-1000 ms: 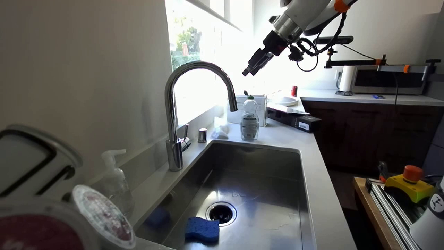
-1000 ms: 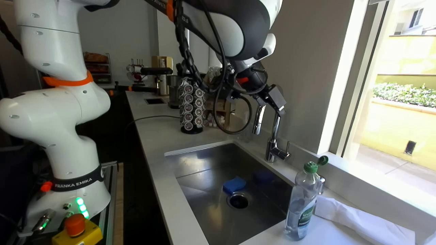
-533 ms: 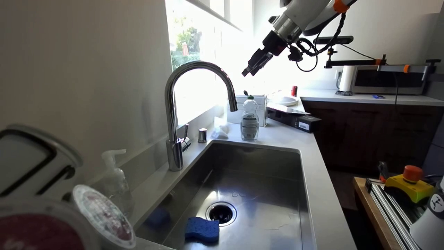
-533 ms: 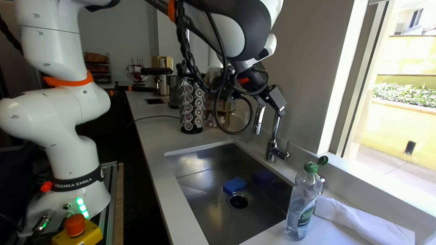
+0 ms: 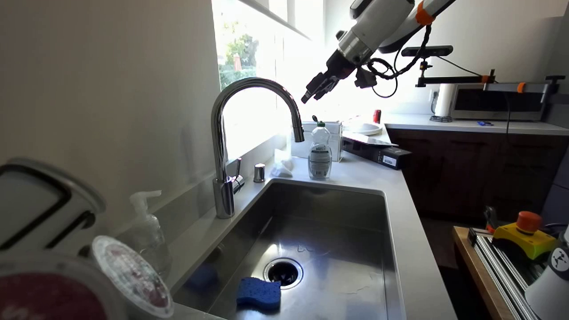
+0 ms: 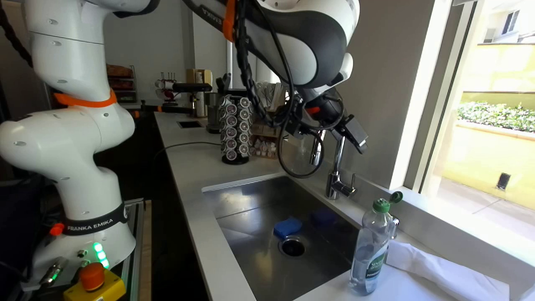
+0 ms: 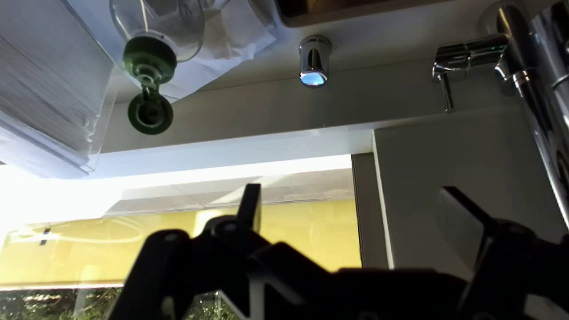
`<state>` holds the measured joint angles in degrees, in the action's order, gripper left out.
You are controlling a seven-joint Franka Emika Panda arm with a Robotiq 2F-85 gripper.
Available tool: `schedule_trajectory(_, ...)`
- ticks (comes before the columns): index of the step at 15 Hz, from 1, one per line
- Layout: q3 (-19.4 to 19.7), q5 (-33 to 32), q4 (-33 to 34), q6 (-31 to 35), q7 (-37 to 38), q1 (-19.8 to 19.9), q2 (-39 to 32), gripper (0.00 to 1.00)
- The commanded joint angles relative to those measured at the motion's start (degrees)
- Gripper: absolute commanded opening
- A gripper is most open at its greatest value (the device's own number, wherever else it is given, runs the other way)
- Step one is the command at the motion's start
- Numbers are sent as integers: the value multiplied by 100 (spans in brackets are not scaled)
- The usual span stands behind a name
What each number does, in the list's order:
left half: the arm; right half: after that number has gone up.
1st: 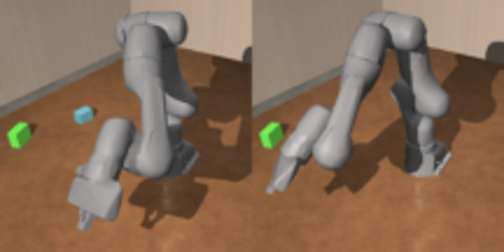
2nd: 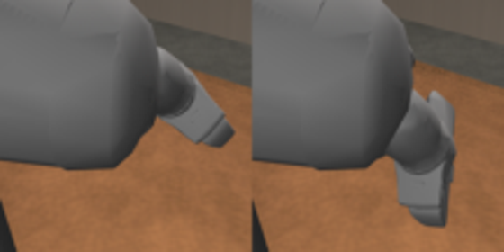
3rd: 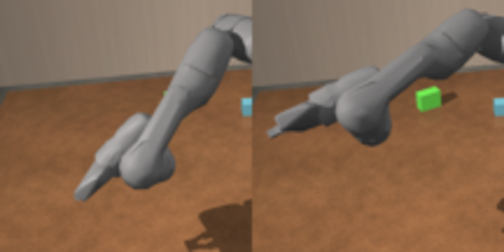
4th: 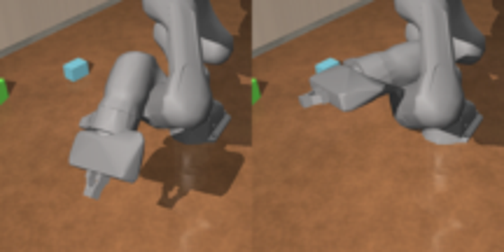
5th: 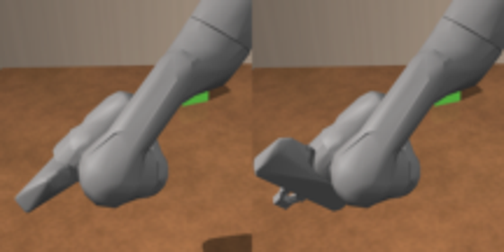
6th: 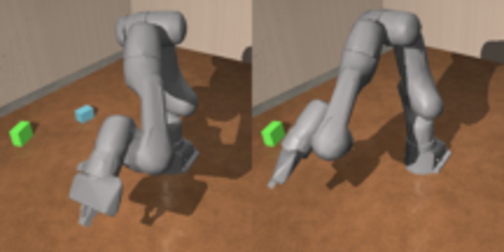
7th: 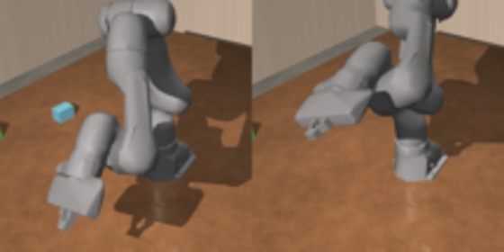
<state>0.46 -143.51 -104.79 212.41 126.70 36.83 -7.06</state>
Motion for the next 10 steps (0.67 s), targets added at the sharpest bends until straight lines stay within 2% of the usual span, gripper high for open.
schedule_trajectory(1, 350, -150, 846, 436, 147, -542, -750, 100)
schedule_trajectory(3, 542, -148, 1327, 746, 76, -816, -1060, 100)
schedule_trajectory(5, 533, -151, 2013, 1281, -28, -917, -1462, 100)
schedule_trajectory(8, 789, -137, 2904, 1928, -182, -1236, -2000, 100)
schedule_trajectory(10, 891, -130, 3500, 2343, -289, -1301, -2346, 100)
